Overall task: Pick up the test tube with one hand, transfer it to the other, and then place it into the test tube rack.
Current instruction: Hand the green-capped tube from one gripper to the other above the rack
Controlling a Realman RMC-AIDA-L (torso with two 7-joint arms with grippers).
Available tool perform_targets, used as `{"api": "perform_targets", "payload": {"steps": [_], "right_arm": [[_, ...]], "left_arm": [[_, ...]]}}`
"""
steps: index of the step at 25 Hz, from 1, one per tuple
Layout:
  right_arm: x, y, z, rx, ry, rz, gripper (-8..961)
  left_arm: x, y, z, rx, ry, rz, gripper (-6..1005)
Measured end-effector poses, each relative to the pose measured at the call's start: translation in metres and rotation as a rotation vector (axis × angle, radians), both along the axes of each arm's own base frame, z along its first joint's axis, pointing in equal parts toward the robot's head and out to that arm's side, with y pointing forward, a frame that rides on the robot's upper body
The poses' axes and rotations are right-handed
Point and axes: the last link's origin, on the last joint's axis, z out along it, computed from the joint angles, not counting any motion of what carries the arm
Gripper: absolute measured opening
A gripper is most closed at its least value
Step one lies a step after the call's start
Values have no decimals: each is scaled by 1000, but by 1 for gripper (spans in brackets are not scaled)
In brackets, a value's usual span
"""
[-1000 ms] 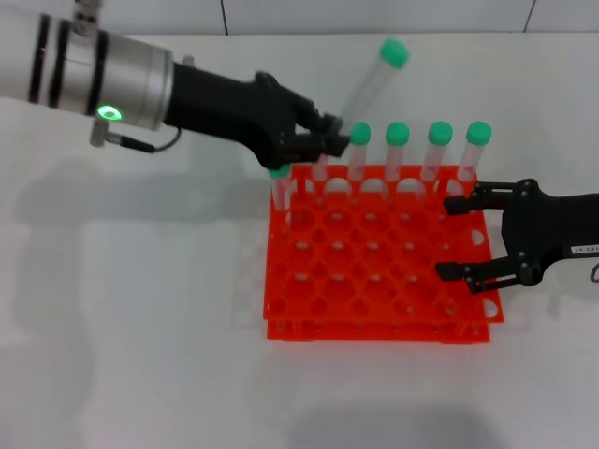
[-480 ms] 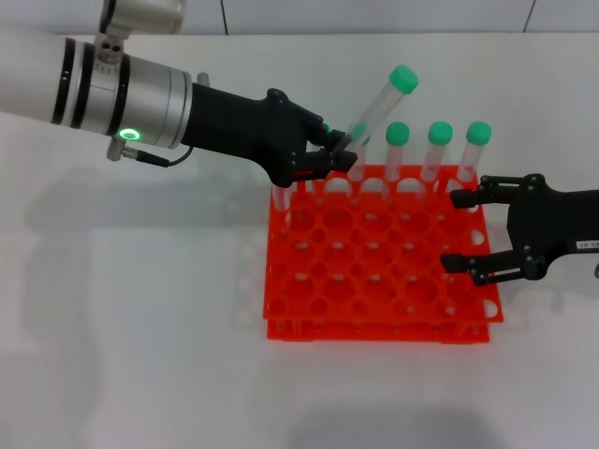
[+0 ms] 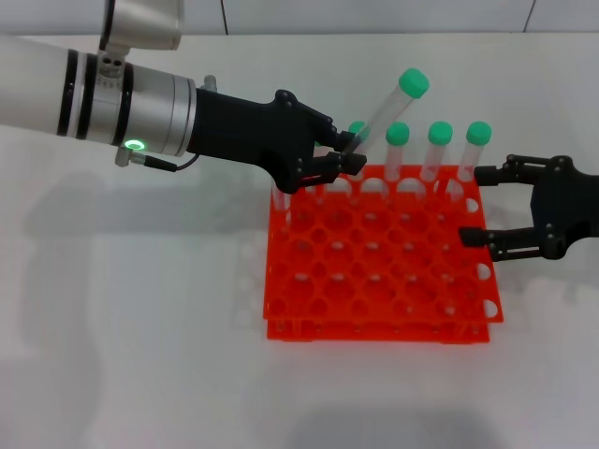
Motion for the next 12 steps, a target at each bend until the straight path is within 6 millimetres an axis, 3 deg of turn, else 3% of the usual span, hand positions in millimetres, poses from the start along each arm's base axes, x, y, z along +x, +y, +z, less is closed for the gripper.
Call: {"api": "perform_targets", "payload": {"steps": [12], "right_arm": [[-12,13,11,67,80,-19,836]], "left_arm": [[-4,-2,-1,-1,8,1,241]]}}
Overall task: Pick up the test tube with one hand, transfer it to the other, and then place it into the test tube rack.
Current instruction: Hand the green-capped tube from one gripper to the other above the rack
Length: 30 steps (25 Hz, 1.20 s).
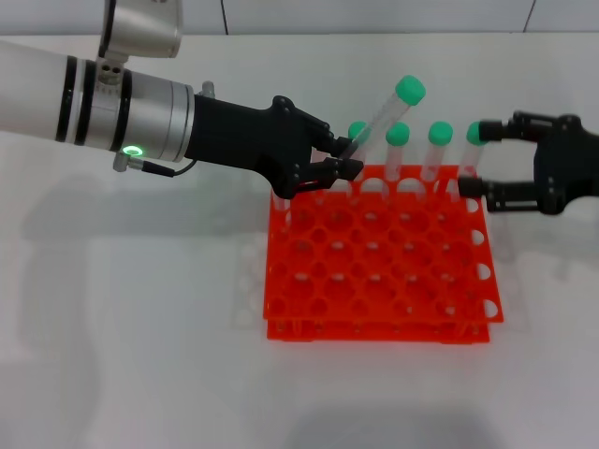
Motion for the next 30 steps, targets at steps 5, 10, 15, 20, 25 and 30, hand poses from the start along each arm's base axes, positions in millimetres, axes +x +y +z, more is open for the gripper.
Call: {"api": "perform_targets", "payload": {"steps": [5,10,15,20,25,30], "right_arm": [[-3,2,0,20,65,-22,826],[-7,0,-4,10,162,-37,816],[-9,-3,-12,-10,257,-61,806],[-9,-3,-23,5,329,-69,795],[-10,-3,-32,51,375,-62,785],[-10,-4,-38,98,411,-50,775]], "left_arm": [[1,0,0,3,-2,-4,243],[1,0,-1,4,-5,-5,245],[3,0,-2,8,-7,-10,246],[4,0,-3,10,-9,-16,248],[5,-1,-5,9,-14,-18,250],[6,-2,-7,6,-18,-20,252]]}}
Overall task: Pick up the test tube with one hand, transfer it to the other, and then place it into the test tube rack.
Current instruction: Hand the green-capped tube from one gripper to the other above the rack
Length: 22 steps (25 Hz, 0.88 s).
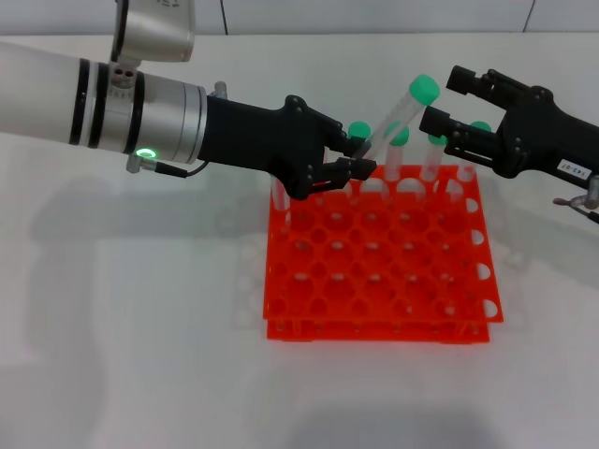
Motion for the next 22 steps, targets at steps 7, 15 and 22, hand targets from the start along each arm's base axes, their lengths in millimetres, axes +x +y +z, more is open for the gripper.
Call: {"api": "perform_targets", "payload": {"steps": [7,15,22], "right_arm": [[-3,-4,-5,-8,32,10,753],[-12,-6,-12,-9,90,27,730],[-14,-4,-18,22,102,25,728]], "left_arm": [[0,1,0,6,-1,2,254],[1,2,-1,12,3,2,257],[2,2,-2,12,2,0,260]]}}
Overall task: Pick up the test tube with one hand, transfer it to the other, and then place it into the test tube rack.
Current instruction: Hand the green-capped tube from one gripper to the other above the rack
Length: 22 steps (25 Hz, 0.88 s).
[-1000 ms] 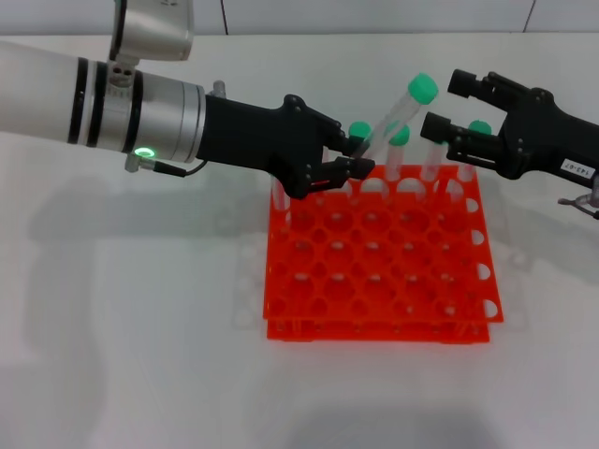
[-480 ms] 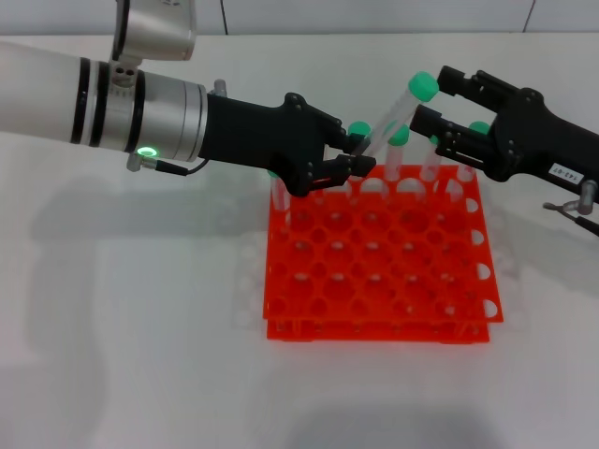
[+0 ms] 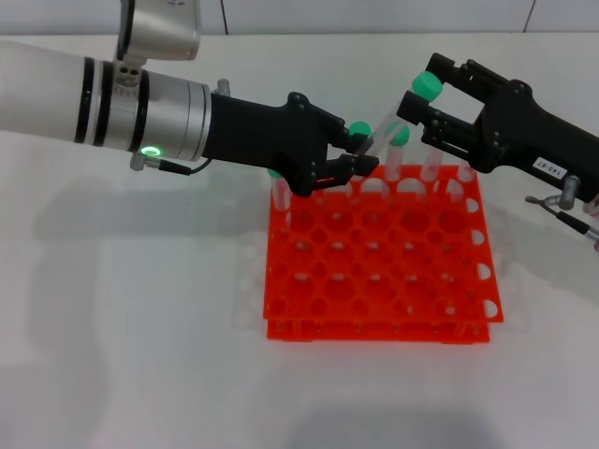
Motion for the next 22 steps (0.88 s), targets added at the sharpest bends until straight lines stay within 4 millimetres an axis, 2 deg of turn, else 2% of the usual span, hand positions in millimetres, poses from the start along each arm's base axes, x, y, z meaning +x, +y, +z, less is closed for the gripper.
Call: {"api": "perform_targets", "payload": {"steps": [22], "right_arm": [[-2,-1,-4,4,20,-5,722]], "left_arm": [[1,2,-1,11,5,-6,268]]}}
